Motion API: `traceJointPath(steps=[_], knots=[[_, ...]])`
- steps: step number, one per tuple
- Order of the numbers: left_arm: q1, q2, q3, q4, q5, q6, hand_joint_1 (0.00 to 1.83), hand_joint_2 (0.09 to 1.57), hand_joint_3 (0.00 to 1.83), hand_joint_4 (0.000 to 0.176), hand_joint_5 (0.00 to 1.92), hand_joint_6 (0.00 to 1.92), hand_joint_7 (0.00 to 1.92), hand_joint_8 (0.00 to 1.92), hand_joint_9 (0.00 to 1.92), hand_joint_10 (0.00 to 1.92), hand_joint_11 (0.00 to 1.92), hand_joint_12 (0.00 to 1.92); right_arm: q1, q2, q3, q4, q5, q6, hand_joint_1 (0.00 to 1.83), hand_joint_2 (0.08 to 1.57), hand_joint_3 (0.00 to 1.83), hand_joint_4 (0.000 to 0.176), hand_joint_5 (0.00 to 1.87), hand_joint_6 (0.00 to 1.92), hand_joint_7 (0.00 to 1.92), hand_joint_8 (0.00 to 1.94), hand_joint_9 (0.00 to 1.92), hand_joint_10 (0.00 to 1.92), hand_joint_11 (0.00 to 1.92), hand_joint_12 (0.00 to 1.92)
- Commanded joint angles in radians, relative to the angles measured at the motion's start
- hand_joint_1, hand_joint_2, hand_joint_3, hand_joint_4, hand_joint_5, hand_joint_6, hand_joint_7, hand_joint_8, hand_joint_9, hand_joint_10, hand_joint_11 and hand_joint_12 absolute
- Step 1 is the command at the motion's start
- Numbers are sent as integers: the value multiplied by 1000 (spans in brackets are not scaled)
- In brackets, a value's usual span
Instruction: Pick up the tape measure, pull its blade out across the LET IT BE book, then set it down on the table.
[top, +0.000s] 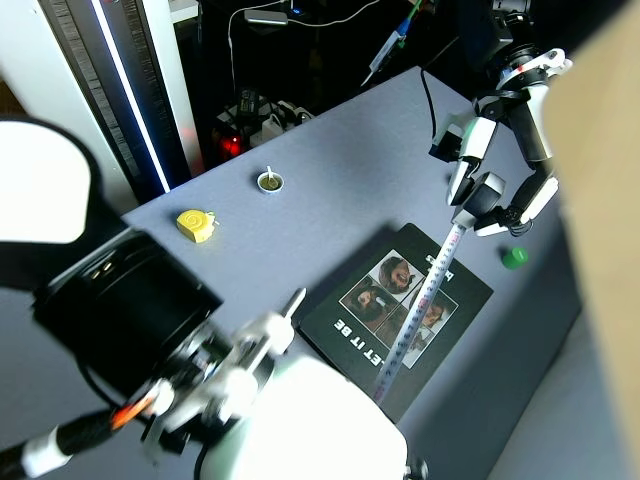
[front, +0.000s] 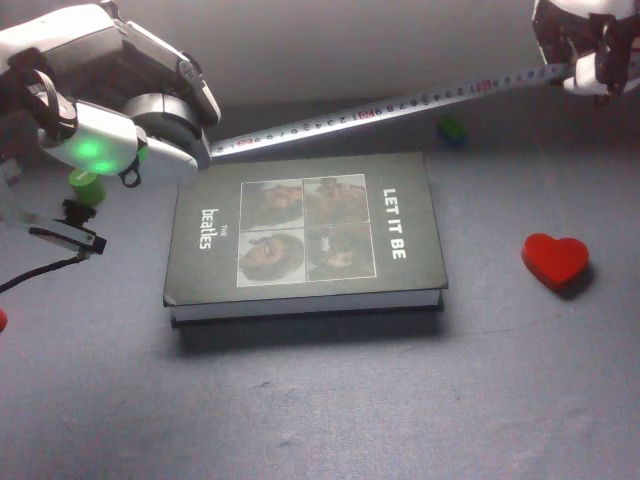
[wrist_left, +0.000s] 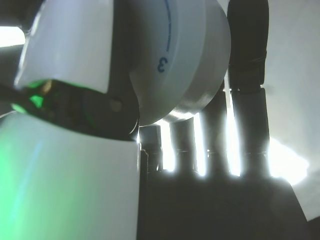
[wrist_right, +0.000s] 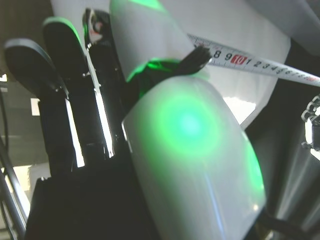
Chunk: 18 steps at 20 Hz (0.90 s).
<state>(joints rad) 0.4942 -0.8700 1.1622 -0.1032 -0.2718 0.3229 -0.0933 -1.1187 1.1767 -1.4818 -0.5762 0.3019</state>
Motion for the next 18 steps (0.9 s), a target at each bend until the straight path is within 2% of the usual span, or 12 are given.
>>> traceJointPath(steps=[1, 6, 12, 18], knots=[[-8, 10, 3, -4, -106, 0, 1390, 1079, 0, 0, 967, 765, 1063, 813, 1034, 1144, 1038, 921, 4, 17, 11, -74, -53, -19, 1243, 1166, 0, 0, 800, 1067, 979, 1221, 825, 1233, 764, 1599], [-8, 10, 1, 4, -105, 0, 1389, 1079, 0, 0, 973, 778, 1042, 826, 1045, 1124, 1035, 914, 9, 17, -18, -74, -54, -9, 1243, 1166, 0, 0, 799, 1075, 981, 1216, 829, 1239, 775, 1605], [-5, 10, -1, 6, -105, 0, 1388, 1087, 0, 0, 942, 787, 1048, 843, 1021, 1161, 1036, 908, -9, 15, -106, -75, -83, -5, 1243, 1166, 0, 0, 793, 1087, 985, 1205, 837, 1243, 763, 1598], [-5, 13, -3, 14, -106, 0, 1389, 1084, 0, 0, 964, 748, 1050, 845, 1023, 1162, 1022, 913, -14, 13, -119, -75, -89, -6, 1236, 1172, 1, 0, 779, 1112, 973, 1214, 821, 1237, 749, 1591]])
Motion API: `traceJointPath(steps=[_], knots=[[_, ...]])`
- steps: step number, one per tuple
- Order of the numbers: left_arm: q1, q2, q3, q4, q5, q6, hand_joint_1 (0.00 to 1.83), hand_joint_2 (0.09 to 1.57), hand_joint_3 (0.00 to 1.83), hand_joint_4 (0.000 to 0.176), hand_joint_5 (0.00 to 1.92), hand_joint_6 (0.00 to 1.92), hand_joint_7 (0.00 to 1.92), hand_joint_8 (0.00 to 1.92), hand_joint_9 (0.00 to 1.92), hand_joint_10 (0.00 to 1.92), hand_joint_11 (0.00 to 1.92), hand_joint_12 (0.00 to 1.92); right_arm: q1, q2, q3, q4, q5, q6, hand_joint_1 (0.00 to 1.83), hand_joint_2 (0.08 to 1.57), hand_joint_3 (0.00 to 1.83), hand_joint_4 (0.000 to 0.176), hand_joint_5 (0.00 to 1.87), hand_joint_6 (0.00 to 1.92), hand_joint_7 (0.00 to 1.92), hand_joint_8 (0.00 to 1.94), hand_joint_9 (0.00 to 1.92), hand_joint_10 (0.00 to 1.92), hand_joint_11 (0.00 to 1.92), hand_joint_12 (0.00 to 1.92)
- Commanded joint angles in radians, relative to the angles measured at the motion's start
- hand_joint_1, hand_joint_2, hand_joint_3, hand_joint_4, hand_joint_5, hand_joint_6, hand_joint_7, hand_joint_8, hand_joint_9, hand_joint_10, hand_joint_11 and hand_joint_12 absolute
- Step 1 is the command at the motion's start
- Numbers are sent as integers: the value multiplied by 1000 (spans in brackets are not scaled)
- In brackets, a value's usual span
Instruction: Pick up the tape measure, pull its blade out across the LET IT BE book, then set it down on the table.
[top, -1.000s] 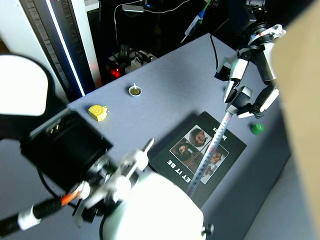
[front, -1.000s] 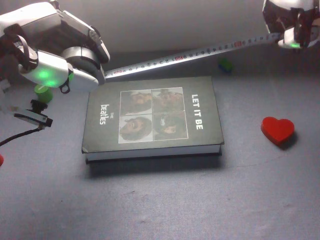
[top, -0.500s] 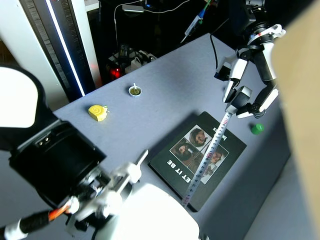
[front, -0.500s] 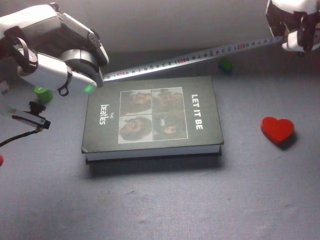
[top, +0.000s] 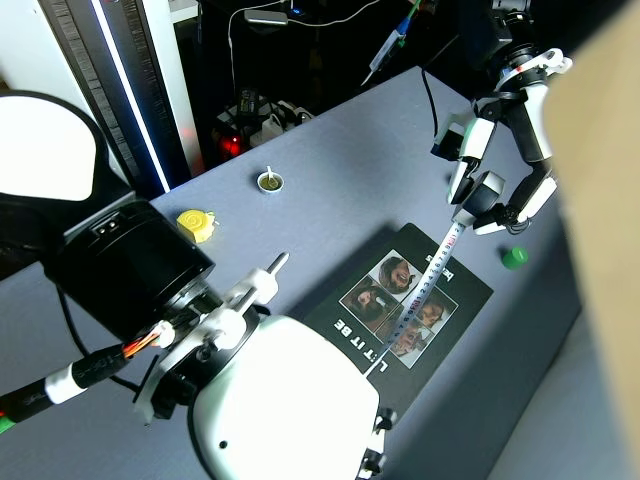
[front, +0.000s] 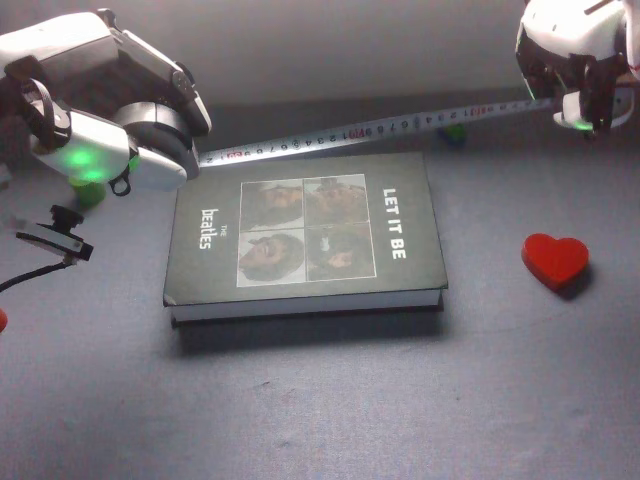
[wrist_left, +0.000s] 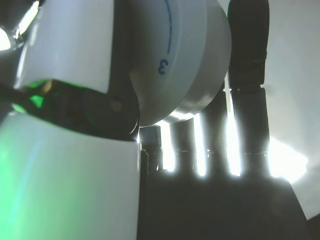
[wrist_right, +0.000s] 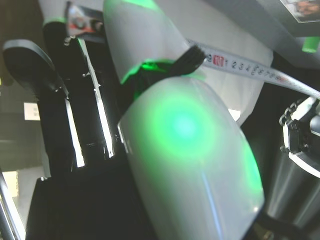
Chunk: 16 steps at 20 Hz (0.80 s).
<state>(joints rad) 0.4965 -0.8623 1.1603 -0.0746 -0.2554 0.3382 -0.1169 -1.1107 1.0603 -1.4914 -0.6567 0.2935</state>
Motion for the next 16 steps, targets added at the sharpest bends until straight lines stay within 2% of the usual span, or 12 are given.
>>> traceJointPath(steps=[1, 4, 5, 6, 7, 8, 9, 10, 11, 12, 13, 16], knots=[[-7, 6, -3, -11, -124, -15, 1389, 1084, 0, 0, 957, 758, 1054, 837, 1024, 1158, 1022, 914, 6, 6, -3, -66, -8, 2, 1236, 1172, 1, 0, 779, 1113, 973, 1214, 821, 1237, 749, 1591], [-8, 6, -4, -11, -125, -15, 1388, 1088, 1, 0, 939, 793, 1044, 844, 1022, 1161, 1023, 915, 4, 6, -3, -66, -8, 1, 1233, 1175, 1, 0, 774, 1122, 965, 1226, 813, 1242, 739, 1592], [-8, 7, -4, -10, -127, -15, 1394, 1063, 0, 0, 982, 735, 1104, 755, 1104, 1069, 1030, 911, 2, 6, -3, -66, -8, 1, 1032, 1150, 0, 0, 644, 487, 798, 678, 666, 946, 615, 1434], [-8, 8, -4, -8, -128, -15, 1395, 1056, 0, 0, 995, 721, 1118, 732, 1123, 1046, 1032, 910, 0, 5, -3, -66, -8, 1, 904, 1119, 0, 0, 614, 54, 778, 137, 633, 482, 450, 1253], [-8, 9, -4, -5, -128, -15, 1397, 1049, 0, 0, 1010, 696, 1134, 705, 1132, 1029, 1038, 905, -2, 5, -3, -66, -8, 1, 851, 1105, 0, 0, 575, 11, 721, 37, 601, 274, 361, 1167], [-8, 10, -4, -5, -128, -15, 1390, 1077, 1, 0, 951, 793, 1065, 806, 1057, 1111, 1033, 906, -4, 4, -3, -66, -7, 1, 710, 1098, 0, 0, 462, 0, 537, 1, 469, 52, 166, 1057], [-9, 12, -7, -5, -128, -15, 1388, 1083, 0, 0, 951, 815, 1040, 837, 1038, 1132, 1031, 907, -7, 2, -3, -66, -7, 3, 582, 1090, 0, 0, 319, 0, 375, 0, 304, 2, 18, 945], [-12, 12, -7, -4, -128, -15, 1388, 1083, 0, 0, 952, 814, 1040, 837, 1038, 1132, 1031, 908, -9, 0, -2, -66, -6, 4, 421, 1097, 2, 0, 139, 1, 166, 4, 102, 2, 0, 491], [-16, 12, -7, 1, -128, -15, 1388, 1083, 0, 0, 951, 812, 1041, 836, 1037, 1133, 1031, 908, -9, -1, -2, -66, -3, 4, 331, 1082, 0, 0, 44, 1, 42, 3, 20, 0, 0, 236], [-19, 12, -7, 9, -127, -15, 1388, 1083, 0, 0, 952, 811, 1041, 836, 1037, 1134, 1031, 908, -10, -3, -2, -66, 0, 5, 288, 1065, 0, 0, 8, 0, 8, 0, 3, 0, 0, 78], [-20, 13, -6, 10, -127, -15, 1388, 1083, 0, 0, 951, 808, 1040, 838, 1037, 1135, 1030, 907, -11, -3, -4, -66, 0, 8, 267, 1048, 0, 0, 1, 0, 1, 0, 0, 0, 0, 15], [-17, 13, 6, 13, -127, -30, 1388, 1083, 0, 0, 953, 802, 1037, 848, 1037, 1131, 1035, 909, -8, 2, -23, -66, -3, 6, 251, 1043, 0, 0, 0, 0, 0, 0, 0, 0, 0, 0]])
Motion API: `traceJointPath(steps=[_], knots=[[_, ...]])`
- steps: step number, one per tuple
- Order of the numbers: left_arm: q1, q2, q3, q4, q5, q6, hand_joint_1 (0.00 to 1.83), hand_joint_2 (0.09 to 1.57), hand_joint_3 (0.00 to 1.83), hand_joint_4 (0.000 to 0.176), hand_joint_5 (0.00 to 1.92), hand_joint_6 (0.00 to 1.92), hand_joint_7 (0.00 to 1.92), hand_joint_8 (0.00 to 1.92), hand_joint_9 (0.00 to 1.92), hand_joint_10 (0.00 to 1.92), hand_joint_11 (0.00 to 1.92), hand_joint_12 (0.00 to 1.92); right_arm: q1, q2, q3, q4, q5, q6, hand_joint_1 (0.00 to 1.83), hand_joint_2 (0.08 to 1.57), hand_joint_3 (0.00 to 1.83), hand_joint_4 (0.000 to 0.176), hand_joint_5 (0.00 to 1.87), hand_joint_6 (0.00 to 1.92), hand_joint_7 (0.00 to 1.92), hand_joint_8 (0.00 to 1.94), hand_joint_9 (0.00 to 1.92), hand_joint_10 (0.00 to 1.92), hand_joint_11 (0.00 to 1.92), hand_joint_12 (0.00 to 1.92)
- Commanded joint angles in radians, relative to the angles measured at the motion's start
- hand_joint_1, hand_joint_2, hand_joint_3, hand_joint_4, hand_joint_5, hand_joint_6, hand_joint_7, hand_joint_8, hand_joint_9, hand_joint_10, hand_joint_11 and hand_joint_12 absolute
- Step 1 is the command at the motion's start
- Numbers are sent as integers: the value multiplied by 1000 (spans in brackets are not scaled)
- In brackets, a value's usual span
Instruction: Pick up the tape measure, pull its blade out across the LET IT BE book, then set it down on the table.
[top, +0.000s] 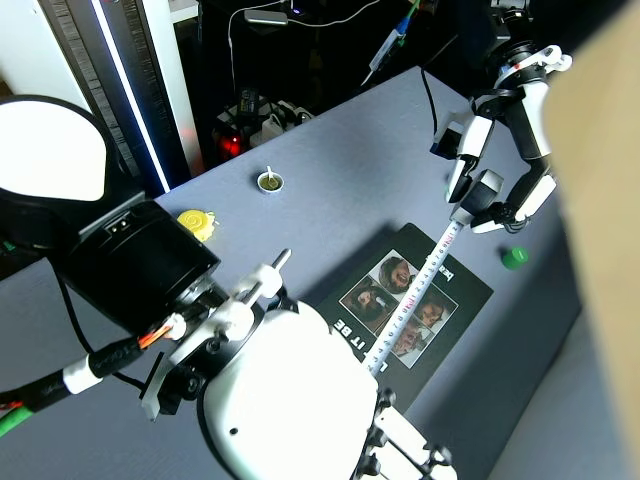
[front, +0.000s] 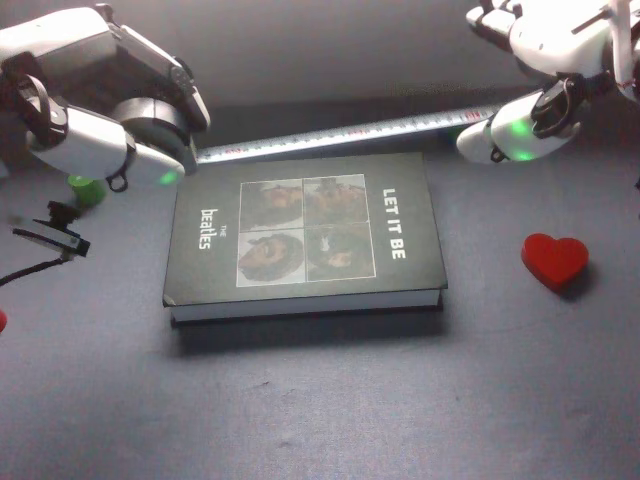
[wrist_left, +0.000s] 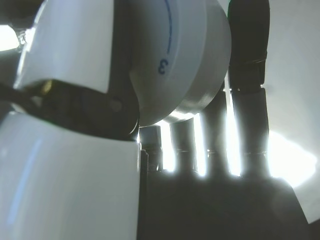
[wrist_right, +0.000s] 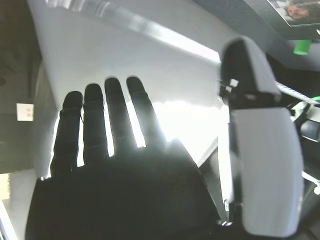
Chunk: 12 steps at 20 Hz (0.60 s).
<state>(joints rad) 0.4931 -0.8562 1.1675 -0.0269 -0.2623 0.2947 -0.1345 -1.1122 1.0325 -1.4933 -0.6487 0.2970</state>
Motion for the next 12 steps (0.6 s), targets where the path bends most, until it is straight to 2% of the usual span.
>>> traceJointPath(steps=[1, 2, 4, 5, 10, 12], knots=[[-4, 7, 9, 18, -120, -48, 1388, 1083, 0, 0, 954, 800, 1038, 849, 1035, 1133, 1035, 908, 12, 9, -10, -64, -16, 2, 247, 1040, 0, 0, 0, 0, 0, 0, 0, 0, 0, 0], [10, 7, 24, 108, -120, -144, 1388, 1083, 0, 0, 955, 802, 1039, 846, 1034, 1135, 1036, 908, 18, 14, -31, -64, -24, 4, 238, 1041, 0, 0, 0, 0, 0, 0, 0, 0, 0, 0], [20, 7, 43, 203, -120, -245, 1388, 1083, 0, 0, 955, 798, 1040, 848, 1031, 1140, 1035, 909, 23, 27, -71, -64, -39, 26, 235, 1041, 0, 0, 0, 0, 0, 0, 0, 0, 0, 0], [29, 6, 63, 278, -130, -307, 1388, 1084, 0, 0, 954, 794, 1039, 851, 1030, 1142, 1035, 911, 26, 40, -111, -64, -52, 57, 229, 1044, 0, 0, 0, 0, 0, 0, 0, 0, 0, 0], [145, -43, 183, 291, -310, -390, 1387, 1090, 0, 0, 949, 787, 1022, 886, 1019, 1162, 1020, 928, 31, 42, -181, -64, -94, 129, 204, 1055, 1, 0, 6, 2, 8, 3, 0, 0, 38, 17], [196, -86, 256, 313, -387, -461, 1387, 1090, 0, 0, 954, 785, 1019, 889, 1018, 1165, 1035, 938, 31, 32, -191, -66, -104, 149, 205, 1055, 1, 0, 0, 0, 0, 0, 0, 0, 27, 13]])
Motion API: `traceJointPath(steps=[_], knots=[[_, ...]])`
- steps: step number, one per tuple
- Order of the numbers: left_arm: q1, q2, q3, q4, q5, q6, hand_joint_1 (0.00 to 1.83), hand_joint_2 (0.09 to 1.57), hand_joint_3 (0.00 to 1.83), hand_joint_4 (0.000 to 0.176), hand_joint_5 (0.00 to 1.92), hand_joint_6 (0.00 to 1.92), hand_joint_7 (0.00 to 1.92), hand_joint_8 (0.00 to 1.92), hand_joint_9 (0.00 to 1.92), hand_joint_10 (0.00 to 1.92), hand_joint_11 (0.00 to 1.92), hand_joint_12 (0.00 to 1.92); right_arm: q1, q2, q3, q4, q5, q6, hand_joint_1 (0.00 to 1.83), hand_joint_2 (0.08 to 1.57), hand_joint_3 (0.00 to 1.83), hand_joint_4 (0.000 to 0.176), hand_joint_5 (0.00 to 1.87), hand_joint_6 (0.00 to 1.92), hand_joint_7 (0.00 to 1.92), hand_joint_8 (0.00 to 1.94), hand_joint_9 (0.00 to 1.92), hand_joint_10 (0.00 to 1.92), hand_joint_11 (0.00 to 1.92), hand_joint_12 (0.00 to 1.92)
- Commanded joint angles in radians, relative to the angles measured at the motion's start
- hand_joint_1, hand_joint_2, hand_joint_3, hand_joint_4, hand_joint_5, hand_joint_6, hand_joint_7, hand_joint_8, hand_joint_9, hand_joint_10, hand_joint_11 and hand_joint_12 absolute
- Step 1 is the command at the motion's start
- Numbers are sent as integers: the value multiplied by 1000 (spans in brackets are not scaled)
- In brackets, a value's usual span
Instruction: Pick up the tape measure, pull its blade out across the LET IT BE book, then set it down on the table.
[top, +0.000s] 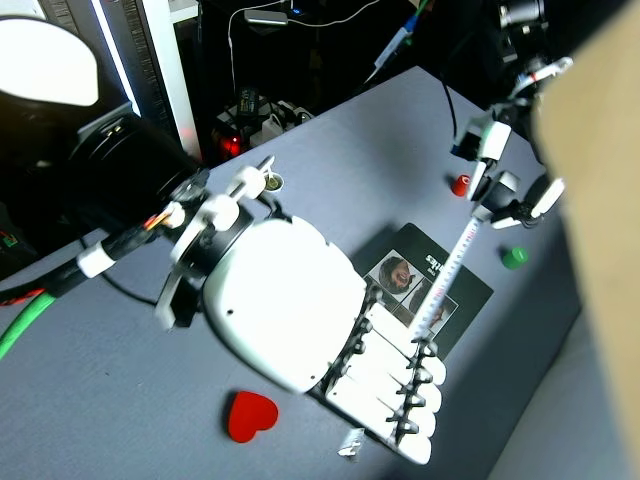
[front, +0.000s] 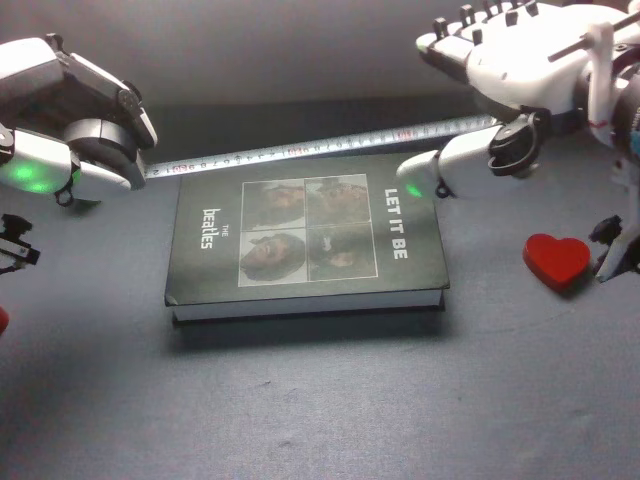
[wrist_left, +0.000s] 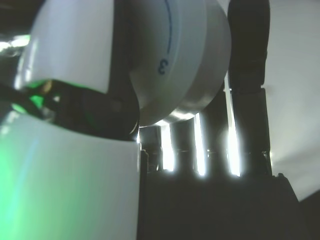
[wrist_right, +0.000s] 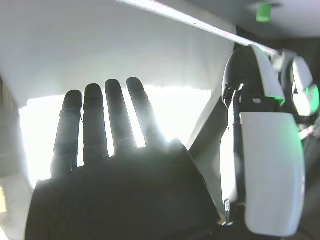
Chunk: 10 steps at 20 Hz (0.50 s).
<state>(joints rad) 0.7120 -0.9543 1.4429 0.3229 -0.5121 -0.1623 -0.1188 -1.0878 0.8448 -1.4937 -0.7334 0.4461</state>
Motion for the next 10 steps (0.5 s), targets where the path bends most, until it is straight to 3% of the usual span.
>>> traceJointPath(steps=[1, 5, 6, 10], knots=[[-1, -12, 19, -25, -177, -30, 1387, 1089, 0, 0, 956, 784, 1017, 890, 1020, 1164, 1046, 944, 7, 3, -8, -75, -11, 14, 205, 1056, 1, 0, 0, 0, 0, 0, 0, 0, 33, 16], [39, -72, 120, 74, -256, -113, 1387, 1092, 0, 0, 918, 834, 1043, 855, 1012, 1170, 1019, 962, -24, -17, -12, -112, -12, 46, 214, 1059, 3, 0, 0, 0, 1, 0, 0, 0, 51, 27], [53, -92, 158, 104, -284, -141, 1396, 1066, 0, 0, 967, 743, 1117, 752, 1088, 1091, 1027, 941, -28, -23, -12, -120, -14, 52, 205, 1072, 7, 0, 0, 0, 0, 0, 0, 0, 38, 23], [88, -128, 239, 134, -328, -154, 1401, 1049, 0, 0, 991, 696, 1163, 679, 1133, 1022, 1048, 884, -42, -32, -12, -148, -15, 72, 202, 1076, 8, 0, 0, 0, 0, 0, 0, 0, 25, 19]])
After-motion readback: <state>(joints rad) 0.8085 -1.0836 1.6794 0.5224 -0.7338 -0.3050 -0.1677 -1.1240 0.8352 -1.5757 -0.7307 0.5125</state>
